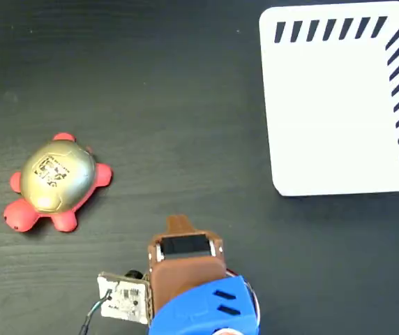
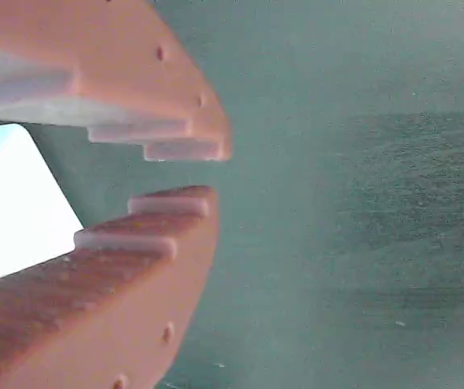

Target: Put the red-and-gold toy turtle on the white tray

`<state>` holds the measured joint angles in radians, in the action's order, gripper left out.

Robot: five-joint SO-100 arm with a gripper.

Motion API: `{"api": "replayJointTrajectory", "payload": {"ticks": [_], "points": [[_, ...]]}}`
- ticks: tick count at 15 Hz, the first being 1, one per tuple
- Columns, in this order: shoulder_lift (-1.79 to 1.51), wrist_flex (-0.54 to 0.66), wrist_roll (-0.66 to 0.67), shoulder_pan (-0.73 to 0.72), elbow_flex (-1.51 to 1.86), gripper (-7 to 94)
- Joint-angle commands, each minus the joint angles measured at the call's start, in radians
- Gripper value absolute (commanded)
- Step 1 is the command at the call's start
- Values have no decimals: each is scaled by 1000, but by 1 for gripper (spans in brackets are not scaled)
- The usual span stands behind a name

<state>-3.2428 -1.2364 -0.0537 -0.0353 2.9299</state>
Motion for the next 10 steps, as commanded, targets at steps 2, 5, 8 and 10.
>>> {"api": "replayJointTrajectory", "payload": {"ticks": [2, 5, 8, 10], "points": [[-8, -18, -14, -14, -9, 0], [-8, -18, 28, -66, -9, 0], [63, 20, 14, -118, -15, 0], [244, 100, 32, -147, -51, 0]]}}
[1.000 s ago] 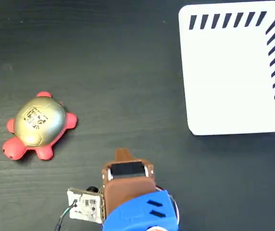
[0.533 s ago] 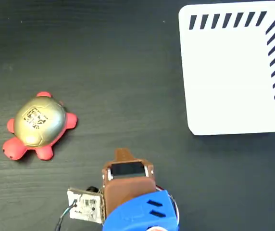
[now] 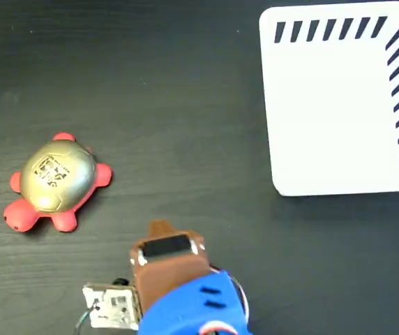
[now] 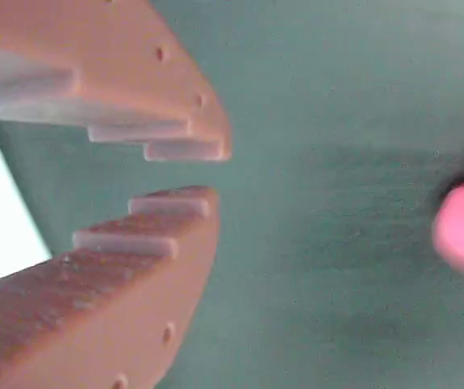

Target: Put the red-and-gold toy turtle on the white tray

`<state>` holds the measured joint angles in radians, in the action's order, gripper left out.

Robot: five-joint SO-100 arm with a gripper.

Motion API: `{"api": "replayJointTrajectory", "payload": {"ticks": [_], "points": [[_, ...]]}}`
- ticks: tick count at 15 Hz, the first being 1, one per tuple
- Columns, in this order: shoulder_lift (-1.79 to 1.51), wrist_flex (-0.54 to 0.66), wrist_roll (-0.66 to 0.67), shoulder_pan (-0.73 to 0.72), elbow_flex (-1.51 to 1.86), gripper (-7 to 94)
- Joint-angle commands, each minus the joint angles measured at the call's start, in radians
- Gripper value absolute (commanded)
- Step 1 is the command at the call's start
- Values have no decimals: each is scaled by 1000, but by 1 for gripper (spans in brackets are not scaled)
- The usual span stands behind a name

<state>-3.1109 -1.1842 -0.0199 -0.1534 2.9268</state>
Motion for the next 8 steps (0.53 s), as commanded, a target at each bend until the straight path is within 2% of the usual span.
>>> {"api": "replayJointTrajectory", "payload": {"ticks": [1, 3, 5, 8], "points": [[229, 115, -8, -64, -89, 0], [492, 132, 17, -110, -322, 0], [765, 44, 207, -124, -623, 0], [1066, -74, 331, -155, -953, 0]]}}
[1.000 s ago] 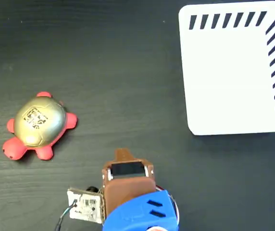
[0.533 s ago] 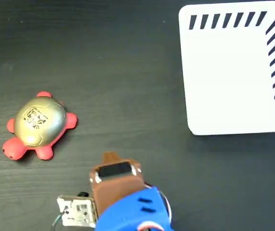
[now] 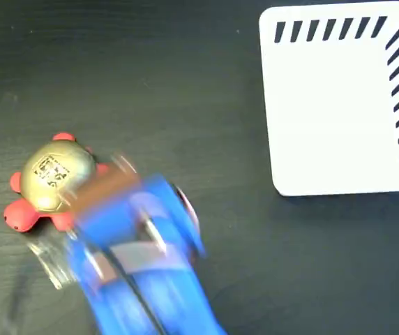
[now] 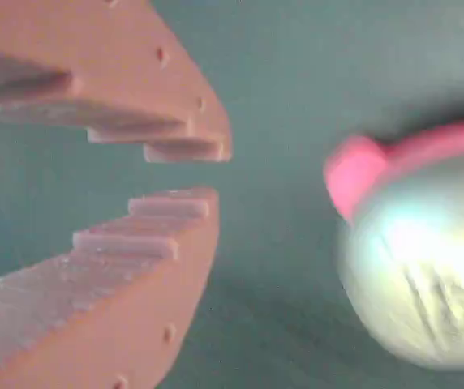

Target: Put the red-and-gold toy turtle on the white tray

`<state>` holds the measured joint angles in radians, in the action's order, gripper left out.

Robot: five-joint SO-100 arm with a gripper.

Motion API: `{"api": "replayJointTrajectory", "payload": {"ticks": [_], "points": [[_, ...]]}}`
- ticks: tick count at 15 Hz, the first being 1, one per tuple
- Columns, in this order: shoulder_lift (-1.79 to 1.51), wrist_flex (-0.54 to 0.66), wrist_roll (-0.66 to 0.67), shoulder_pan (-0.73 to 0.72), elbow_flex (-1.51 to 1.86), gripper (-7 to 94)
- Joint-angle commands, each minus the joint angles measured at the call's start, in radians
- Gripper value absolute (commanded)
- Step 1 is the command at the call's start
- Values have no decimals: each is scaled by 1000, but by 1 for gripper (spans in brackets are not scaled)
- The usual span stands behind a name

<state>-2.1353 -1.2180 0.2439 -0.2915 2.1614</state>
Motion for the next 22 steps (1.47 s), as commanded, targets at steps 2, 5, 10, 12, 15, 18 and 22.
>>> {"api": "replayJointTrajectory", "payload": {"ticks": [2, 5, 10, 12, 15, 18, 22], "points": [[245, -43, 156, -34, -287, 0], [440, -103, 209, -60, -442, 0], [541, -265, 222, -86, -578, 18], [541, -295, 222, -98, -588, 42], [548, -318, 222, -100, -598, 65], [578, -318, 256, -100, -581, 72], [646, -299, 262, -103, -572, 76]]}}
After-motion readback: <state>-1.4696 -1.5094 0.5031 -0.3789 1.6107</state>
